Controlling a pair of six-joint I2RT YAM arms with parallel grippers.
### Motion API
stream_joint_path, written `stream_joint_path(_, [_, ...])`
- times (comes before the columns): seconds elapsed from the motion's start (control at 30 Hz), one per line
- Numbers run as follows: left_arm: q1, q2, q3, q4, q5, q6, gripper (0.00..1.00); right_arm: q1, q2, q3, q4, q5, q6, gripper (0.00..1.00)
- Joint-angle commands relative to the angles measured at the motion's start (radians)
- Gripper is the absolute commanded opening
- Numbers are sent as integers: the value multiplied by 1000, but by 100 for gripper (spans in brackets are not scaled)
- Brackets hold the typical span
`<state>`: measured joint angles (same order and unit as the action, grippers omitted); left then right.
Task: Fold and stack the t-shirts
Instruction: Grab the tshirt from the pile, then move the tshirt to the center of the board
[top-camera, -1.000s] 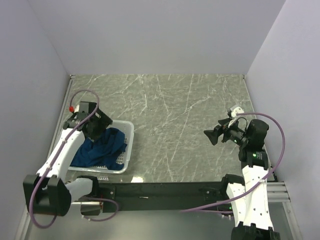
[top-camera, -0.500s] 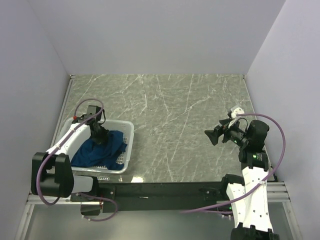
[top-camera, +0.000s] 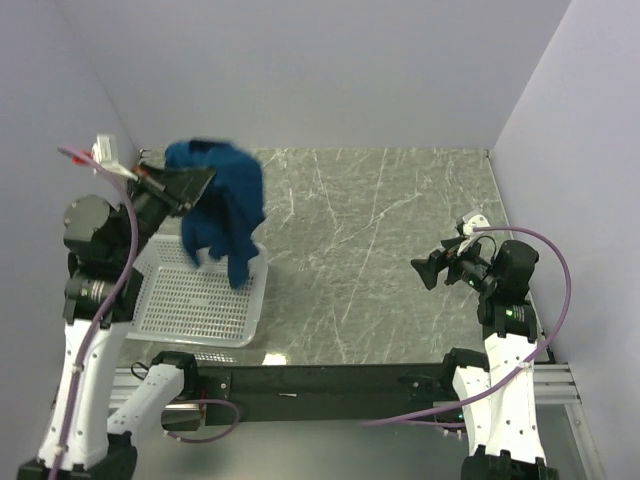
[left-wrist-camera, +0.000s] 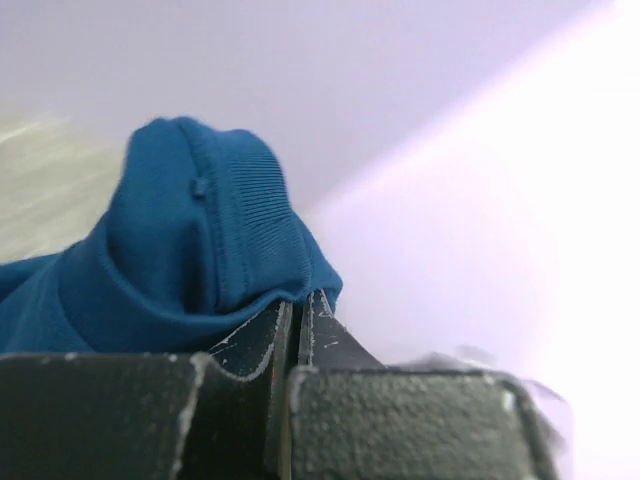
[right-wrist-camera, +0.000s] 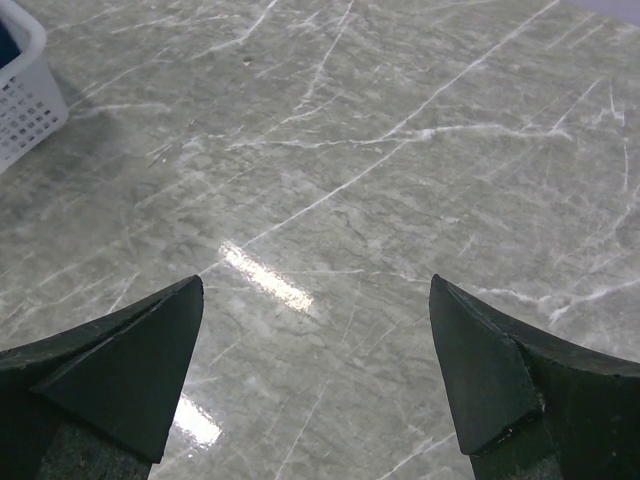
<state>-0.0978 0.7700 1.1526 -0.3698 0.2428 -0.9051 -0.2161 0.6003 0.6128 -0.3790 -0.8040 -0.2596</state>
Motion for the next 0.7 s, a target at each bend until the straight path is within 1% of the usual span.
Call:
stream_joint_path(0.0, [-98, 152, 111, 448, 368, -150, 1, -9, 4, 18, 15, 23, -10, 100])
stream_joint_path(0.03, [-135, 182, 177, 442, 349, -132, 1, -12, -3, 15, 15, 26, -10, 99])
stream_joint_path(0.07, [-176, 248, 249, 375, 330, -105, 1, -14, -10, 10, 20, 26, -7, 100])
stream_joint_path(0.1, [-257, 279, 374, 341, 319, -75, 1, -16, -13, 8, 25, 29, -6, 100])
stream_joint_path(0.13, [-287, 310, 427, 321, 310, -55, 1, -20, -14, 8, 28, 29, -4, 100])
stream_joint_path(0.2, [-359, 376, 508, 322, 320, -69, 1, -23, -13, 8, 28, 32, -4, 100])
stream_joint_path(0.23, [-377, 391, 521, 325, 322, -71, 1, -25, -8, 10, 26, 34, -4, 100])
stream_joint_path(0.3, [-423, 417, 524, 321, 303, -63, 1, -28, -2, 11, 26, 35, -4, 99])
stream_joint_path(0.37, [-441, 422, 507, 316, 279, -57, 1, -29, -2, 11, 26, 42, -6, 99])
stream_joint_path(0.5, [-485, 422, 412, 353, 271, -64, 1, -34, -7, 8, 28, 42, -3, 99])
stream_joint_path(0.67, [-536, 440, 358, 348, 256, -45, 1, -39, -5, 8, 26, 40, -4, 99])
